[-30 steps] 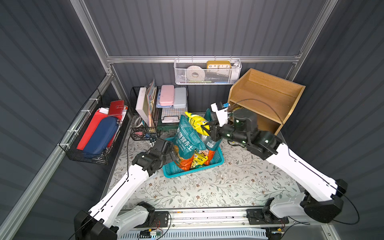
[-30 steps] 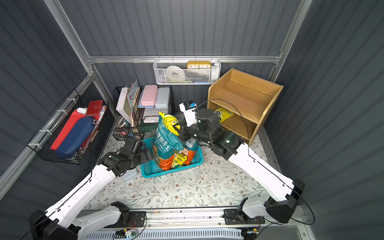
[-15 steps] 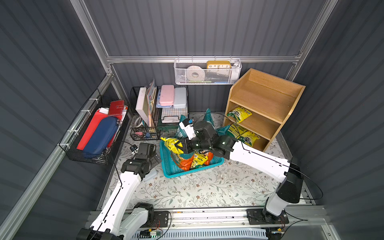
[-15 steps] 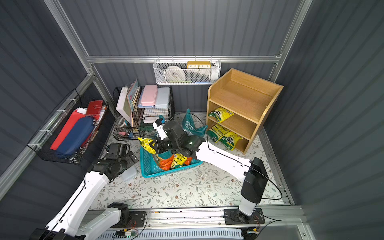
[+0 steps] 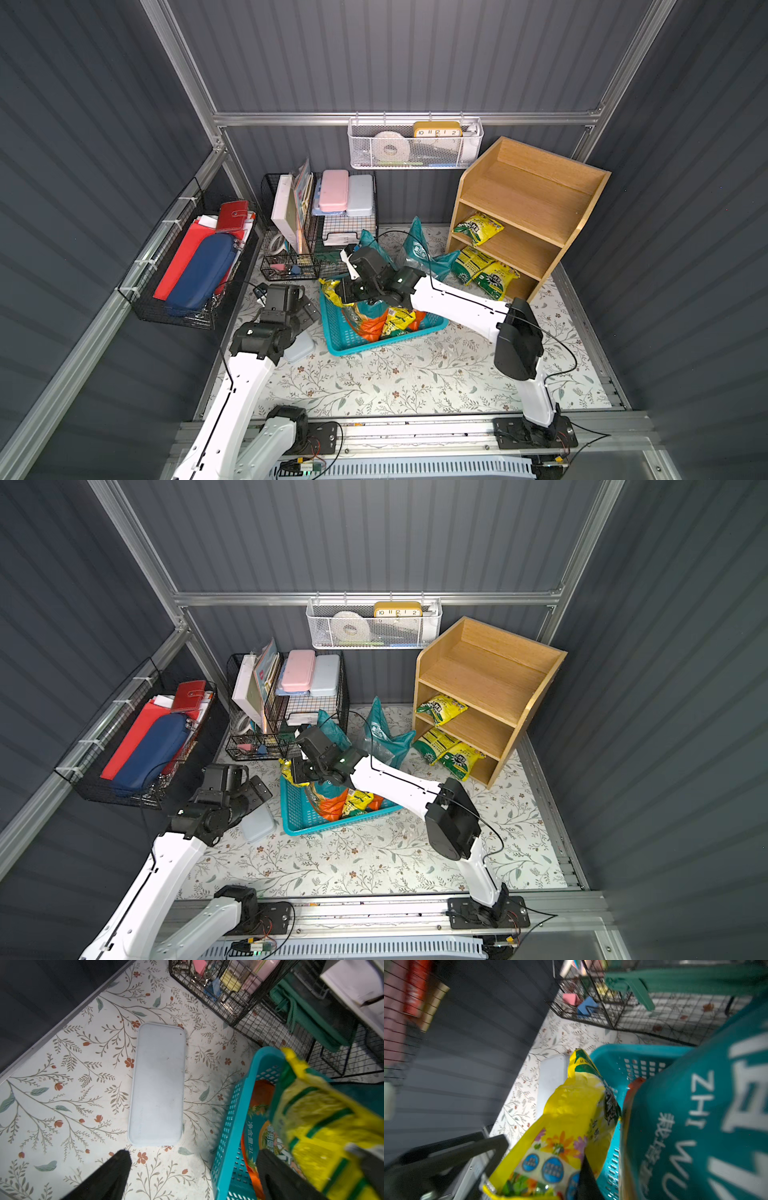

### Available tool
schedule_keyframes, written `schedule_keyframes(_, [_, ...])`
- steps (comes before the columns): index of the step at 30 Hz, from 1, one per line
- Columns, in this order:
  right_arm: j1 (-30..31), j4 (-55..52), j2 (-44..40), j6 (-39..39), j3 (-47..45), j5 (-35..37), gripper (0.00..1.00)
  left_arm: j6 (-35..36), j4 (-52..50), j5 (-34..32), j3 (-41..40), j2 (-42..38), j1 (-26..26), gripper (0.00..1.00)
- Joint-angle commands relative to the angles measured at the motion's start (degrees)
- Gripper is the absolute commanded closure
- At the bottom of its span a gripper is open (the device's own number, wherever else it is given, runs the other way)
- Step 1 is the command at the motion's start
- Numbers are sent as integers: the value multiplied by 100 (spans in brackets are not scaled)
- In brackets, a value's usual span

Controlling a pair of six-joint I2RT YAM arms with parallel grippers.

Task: Take down the fertilizer bag from the shelf
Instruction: Place the fertilizer bag in the storage box.

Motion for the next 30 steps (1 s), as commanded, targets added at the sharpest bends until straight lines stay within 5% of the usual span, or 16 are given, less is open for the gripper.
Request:
schedule_keyframes(1, [253, -183, -12, 53, 104, 513, 98, 95, -156, 186, 119, -74, 31, 0])
schedule_keyframes(11, [345, 112, 321, 88, -227, 383, 69, -48, -76, 622, 46, 29, 31, 1])
schedule_keyframes(15, [346, 368, -19, -173, -256, 424, 54, -143, -1, 834, 33, 30, 31, 1])
schedule_keyframes(21, [337, 606, -834, -912, -404, 853, 46, -154, 72, 962, 58, 78, 31, 1])
schedule_keyframes(22, [322, 625, -1021, -1083, -436, 983, 40, -135, 72, 986, 58, 91, 31, 1])
schedule_keyframes(24, [302, 666, -1411, -1420, -550, 1394, 3, -112, 85, 1039, 55, 125, 30, 0])
schedule_keyframes(30, [-300, 1589, -2903, -2267, -1874, 1570, 1, 410, 371, 1878, 123, 429, 31, 1])
